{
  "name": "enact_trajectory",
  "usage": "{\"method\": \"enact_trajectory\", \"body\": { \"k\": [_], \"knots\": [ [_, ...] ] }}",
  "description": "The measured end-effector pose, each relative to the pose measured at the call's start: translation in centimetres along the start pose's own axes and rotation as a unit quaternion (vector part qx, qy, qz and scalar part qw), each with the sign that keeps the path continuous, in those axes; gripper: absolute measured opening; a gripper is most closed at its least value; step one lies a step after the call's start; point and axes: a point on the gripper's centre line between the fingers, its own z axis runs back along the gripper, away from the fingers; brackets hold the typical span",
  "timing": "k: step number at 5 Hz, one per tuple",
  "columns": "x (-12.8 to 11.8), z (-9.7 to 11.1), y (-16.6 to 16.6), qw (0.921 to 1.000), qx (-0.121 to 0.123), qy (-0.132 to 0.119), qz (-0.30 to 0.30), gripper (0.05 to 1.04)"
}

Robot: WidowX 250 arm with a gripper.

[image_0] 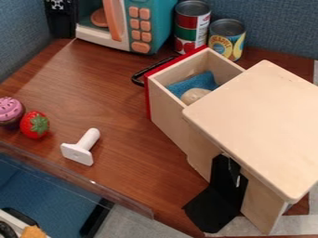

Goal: Closed the drawer by pushing it

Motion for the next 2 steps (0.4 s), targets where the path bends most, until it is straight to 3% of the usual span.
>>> {"method": "enact_trajectory", "body": {
  "k": [1, 2],
  "knots": [
    [0.1, -0.9, 0.2, 0.9999, -0.015, 0.005, -0.003, 1.000],
    [0.0, -3.5, 3.6, 0.9992, -0.013, 0.024, -0.031, 1.000]
  ]
}}
